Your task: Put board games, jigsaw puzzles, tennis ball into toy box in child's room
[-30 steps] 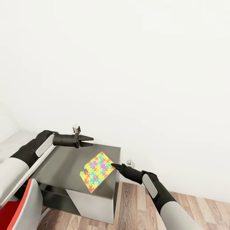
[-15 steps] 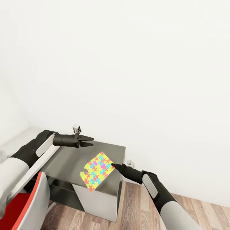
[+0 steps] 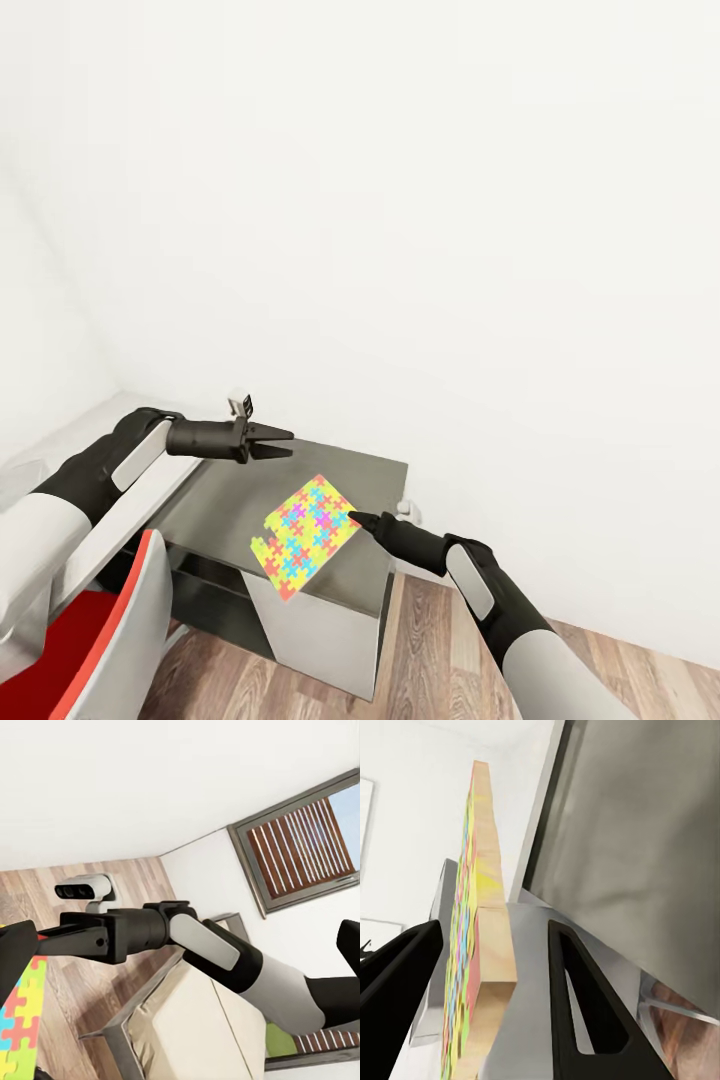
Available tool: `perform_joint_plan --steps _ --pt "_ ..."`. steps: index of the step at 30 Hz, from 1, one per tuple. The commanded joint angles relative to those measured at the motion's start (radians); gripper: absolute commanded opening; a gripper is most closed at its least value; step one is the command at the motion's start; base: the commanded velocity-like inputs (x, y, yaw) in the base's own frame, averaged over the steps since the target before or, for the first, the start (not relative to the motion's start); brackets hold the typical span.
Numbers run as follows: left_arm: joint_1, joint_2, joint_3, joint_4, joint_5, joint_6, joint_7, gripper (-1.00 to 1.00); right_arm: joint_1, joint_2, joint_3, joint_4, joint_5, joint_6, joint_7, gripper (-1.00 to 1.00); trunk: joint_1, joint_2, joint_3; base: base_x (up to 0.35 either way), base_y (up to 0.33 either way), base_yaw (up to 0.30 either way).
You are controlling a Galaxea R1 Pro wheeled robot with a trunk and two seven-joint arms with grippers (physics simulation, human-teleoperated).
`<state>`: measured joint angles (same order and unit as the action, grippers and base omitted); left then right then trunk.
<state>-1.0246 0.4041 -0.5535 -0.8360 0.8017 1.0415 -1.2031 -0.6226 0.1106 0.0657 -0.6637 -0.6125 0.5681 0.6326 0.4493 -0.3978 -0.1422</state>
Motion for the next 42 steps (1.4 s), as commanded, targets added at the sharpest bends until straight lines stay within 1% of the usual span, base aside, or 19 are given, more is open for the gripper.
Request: perform_joint_plan --steps 1,8,21,24,28,30,32,37,39,40,42 --pt "-0.002 0.001 -0.003 -0.001 0.003 0.006 -0.003 1.00 -0.001 0.000 0.000 -0.001 -0.007 0.007 -0.002 -1.00 0.001 -0.002 -0.002 0.000 0.000 0.002" --pt "-0.002 0.001 -0.004 -0.004 0.004 0.006 -0.003 1.00 -0.001 -0.005 0.000 -0.001 -0.007 0.007 -0.001 -1.00 0.001 -0.002 -0.002 0.000 0.000 0.000" --pt "-0.004 0.000 0.002 -0.003 0.001 0.006 -0.004 1.00 -0.001 -0.006 0.000 -0.002 -0.007 0.009 -0.001 -1.00 0.001 -0.002 -0.002 0.000 0.000 0.000" --pt "-0.008 0.004 0.002 -0.003 0.001 0.006 -0.004 1.00 -0.001 -0.007 0.000 -0.002 -0.007 0.009 -0.002 -1.00 0.001 -0.002 -0.002 0.000 0.000 0.000" --pt "-0.025 0.015 0.001 0.012 -0.004 0.006 -0.004 1.00 -0.002 -0.021 0.000 -0.002 -0.008 0.012 -0.003 -1.00 0.001 -0.002 -0.002 0.000 0.000 0.000" --pt "-0.047 0.034 0.000 0.032 -0.013 0.006 -0.005 1.00 -0.002 -0.026 -0.001 -0.002 -0.009 0.014 -0.005 -1.00 0.001 -0.002 -0.002 0.000 0.000 0.000" --pt "-0.067 0.061 0.000 0.043 -0.019 0.006 -0.006 1.00 -0.002 -0.028 -0.001 -0.002 -0.009 0.015 -0.006 -1.00 0.001 -0.002 -0.002 0.000 0.000 0.000" --pt "-0.093 0.146 0.002 0.050 -0.022 0.006 -0.009 1.00 -0.002 -0.029 -0.001 -0.002 -0.009 0.019 -0.007 -1.00 0.001 -0.002 -0.002 0.000 0.000 0.000" --pt "-0.098 0.189 0.002 0.050 -0.022 0.006 -0.011 1.00 -0.002 -0.030 -0.003 -0.002 -0.011 0.021 -0.004 -1.00 0.001 -0.002 -0.002 0.000 0.000 0.000" --pt "-0.099 0.208 0.002 0.050 -0.022 0.006 -0.012 1.00 -0.002 -0.030 -0.006 -0.002 -0.013 0.022 0.002 -1.00 0.001 -0.002 -0.002 0.000 0.000 0.000" --pt "-0.101 0.235 0.001 0.051 -0.021 0.006 -0.015 1.00 -0.002 -0.029 -0.016 -0.004 -0.017 0.025 0.031 -1.00 0.001 -0.002 -0.002 0.000 0.000 0.000"
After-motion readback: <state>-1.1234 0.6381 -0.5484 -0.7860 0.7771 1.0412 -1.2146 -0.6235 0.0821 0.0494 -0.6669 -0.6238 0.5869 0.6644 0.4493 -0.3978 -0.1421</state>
